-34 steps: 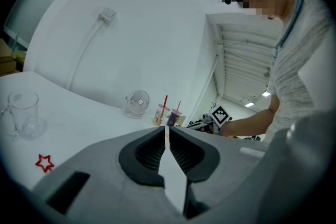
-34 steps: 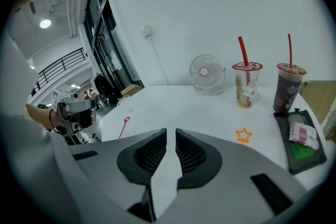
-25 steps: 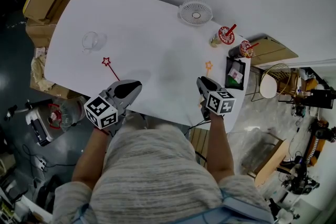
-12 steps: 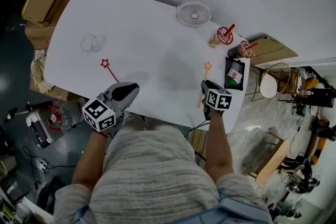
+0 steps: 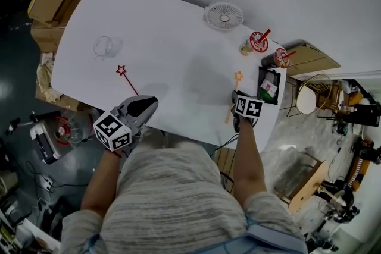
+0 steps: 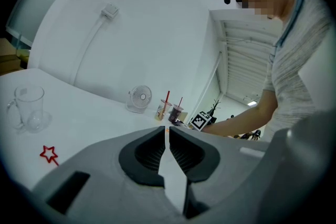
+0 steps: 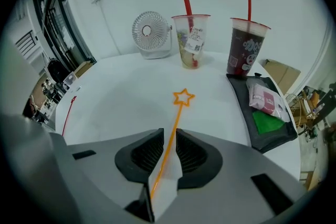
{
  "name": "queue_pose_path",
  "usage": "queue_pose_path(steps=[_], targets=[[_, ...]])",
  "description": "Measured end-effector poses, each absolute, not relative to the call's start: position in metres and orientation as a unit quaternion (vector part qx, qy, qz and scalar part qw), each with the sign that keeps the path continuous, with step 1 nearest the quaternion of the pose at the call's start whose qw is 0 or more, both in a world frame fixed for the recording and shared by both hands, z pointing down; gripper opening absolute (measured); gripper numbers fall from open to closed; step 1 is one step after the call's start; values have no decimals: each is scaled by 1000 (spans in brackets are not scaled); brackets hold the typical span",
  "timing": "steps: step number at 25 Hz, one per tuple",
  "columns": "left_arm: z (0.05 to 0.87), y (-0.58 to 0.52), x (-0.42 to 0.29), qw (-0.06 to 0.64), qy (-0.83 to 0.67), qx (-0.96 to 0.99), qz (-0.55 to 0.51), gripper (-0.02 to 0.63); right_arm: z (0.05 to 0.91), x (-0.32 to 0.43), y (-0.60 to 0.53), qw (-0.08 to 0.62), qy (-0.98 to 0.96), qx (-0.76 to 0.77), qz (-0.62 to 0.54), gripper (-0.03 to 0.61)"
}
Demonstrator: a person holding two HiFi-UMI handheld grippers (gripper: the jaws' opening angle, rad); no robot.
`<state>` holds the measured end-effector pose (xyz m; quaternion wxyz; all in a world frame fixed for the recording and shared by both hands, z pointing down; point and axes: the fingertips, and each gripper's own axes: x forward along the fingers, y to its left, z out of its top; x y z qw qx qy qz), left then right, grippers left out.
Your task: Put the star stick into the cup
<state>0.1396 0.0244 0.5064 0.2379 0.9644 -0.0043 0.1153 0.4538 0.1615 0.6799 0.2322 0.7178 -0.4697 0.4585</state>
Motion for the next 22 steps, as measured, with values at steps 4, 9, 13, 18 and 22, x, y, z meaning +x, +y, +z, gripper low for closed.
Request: queue_pose_path(steps=[4,9,13,18,22], targets=[[508,23,135,239,-9,964,117,20,688,455,162,248,-459,718,461,49],[510,22,132,241,-12,963,118,20,690,457,161,258,-452,720,459,49],[511,21,134,242,-11,963,119,20,690,458,161,257,-449,721,462,49],[509,22,137,242,-8,963,117,20,689,461,163,244,-439,727,469,29],[508,20,136,241,-10,964,115,20,689,462,163,245,-437,724,474,21]])
